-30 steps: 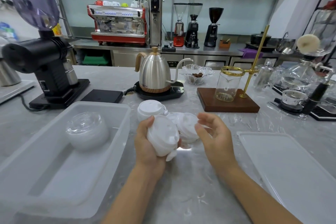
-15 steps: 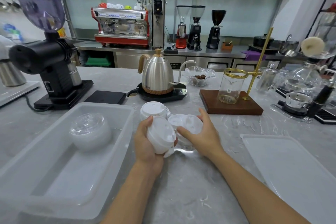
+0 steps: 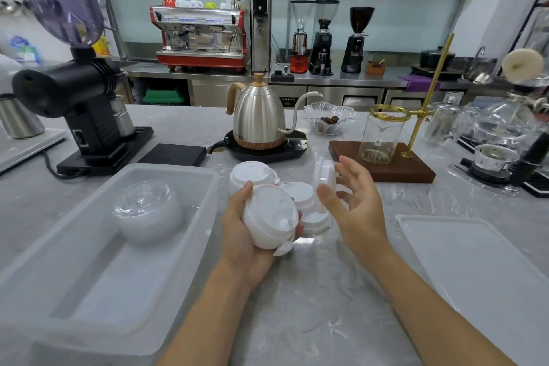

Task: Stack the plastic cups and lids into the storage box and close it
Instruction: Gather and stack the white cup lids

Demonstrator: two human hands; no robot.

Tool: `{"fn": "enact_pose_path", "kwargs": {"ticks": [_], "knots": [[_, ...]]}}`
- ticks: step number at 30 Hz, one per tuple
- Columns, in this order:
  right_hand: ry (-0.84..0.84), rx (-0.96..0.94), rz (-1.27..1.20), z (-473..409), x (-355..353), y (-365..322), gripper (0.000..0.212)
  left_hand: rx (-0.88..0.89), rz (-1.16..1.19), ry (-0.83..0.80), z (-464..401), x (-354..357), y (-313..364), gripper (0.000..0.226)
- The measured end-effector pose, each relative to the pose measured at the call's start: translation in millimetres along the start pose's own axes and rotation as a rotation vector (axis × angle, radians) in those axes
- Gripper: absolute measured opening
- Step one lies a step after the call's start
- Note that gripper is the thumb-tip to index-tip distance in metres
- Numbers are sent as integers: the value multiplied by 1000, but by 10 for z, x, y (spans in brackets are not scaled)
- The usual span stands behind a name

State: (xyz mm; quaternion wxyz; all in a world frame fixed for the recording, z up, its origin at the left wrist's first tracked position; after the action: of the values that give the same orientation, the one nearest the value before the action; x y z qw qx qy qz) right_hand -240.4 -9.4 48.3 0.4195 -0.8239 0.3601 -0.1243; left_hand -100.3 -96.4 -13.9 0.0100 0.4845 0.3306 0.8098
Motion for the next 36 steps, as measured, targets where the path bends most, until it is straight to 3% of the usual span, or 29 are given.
{"fn": "enact_pose_path", "kwargs": {"ticks": [6,12,14,18,21,26,36], "knots": [[-439,-193,56,44,203,-471,85,-156,-34,-157,71,179,-163,54],[-786,-172,38,274,453,-609,90,-243,-48,-229,96,253,-292,51],[-816,-158,2,323,516,-631,82,-251,-42,-227,88,249,-312,48],[-716,-103,-72,288,518,-605,61,-329,-6,-245,69,229,-378,57],[-699,-83,-27,257,477,-522,65,-369,20,-255,45,206,-413,69],[-708,-96,178,176,346,-437,69,-395,68,-311,71,219,-426,66],[-908,-49,114,298,399,-532,85,-399,27,-292,98,242,-446,70]]}}
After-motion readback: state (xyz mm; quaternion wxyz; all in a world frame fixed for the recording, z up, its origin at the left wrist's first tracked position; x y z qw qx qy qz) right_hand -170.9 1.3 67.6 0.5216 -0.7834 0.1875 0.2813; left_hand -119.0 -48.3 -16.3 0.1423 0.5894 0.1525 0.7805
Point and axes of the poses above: each hand's wrist, its own z-axis away from the middle knuckle, its own x-axis out of the palm, y = z × x, the point moved 9 cm from there along -z, towards the middle knuckle, and after that the axes turned 15 degrees about -x, right-handed, at the moved point
